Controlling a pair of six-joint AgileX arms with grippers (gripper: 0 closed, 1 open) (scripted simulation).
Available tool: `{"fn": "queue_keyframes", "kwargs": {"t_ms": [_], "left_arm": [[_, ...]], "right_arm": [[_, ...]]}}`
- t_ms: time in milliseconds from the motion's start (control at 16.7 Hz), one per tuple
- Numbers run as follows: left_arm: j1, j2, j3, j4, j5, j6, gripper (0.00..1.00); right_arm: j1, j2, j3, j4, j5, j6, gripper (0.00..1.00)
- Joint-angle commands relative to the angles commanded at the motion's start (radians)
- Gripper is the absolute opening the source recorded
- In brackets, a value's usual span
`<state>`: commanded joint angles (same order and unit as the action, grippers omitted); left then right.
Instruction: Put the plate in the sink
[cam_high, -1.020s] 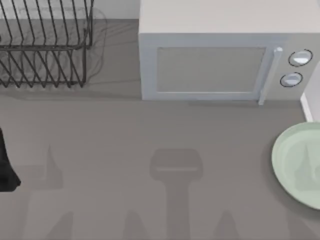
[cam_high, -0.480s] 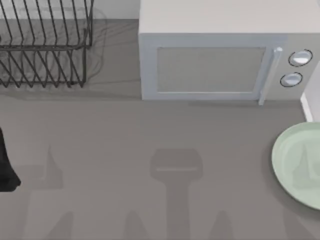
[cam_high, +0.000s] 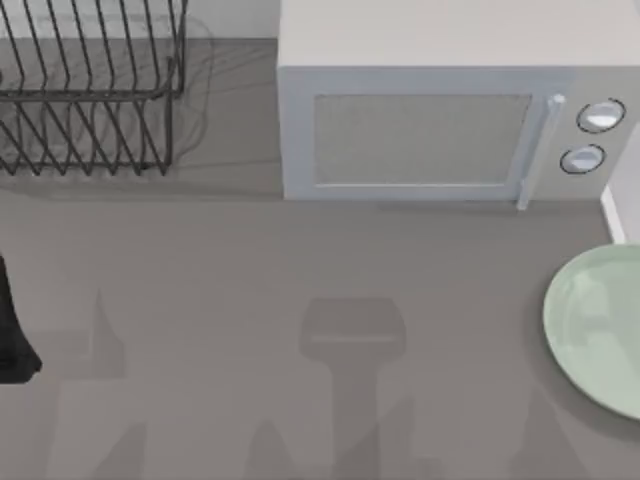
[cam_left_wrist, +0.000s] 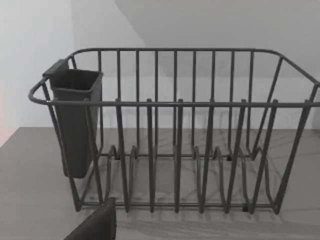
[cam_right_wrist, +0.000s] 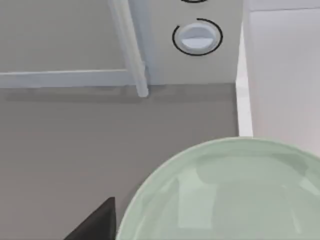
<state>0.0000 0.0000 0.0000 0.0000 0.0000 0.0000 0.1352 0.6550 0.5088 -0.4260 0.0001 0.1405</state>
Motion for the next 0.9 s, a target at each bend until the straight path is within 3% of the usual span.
{"fn": "queue_keyframes", "kwargs": {"t_ms": [540,900], "left_arm": [[0.0,0.0,0.0,0.0,0.0,0.0,1.0],[0.0,0.0,0.0,0.0,0.0,0.0,1.0]], "right_arm": [[0.157,0.858,0.591,-0.494,0.0,0.163,1.0],[0.207,1.121,0.779,-0.651,0.0,0.215,1.0]]}}
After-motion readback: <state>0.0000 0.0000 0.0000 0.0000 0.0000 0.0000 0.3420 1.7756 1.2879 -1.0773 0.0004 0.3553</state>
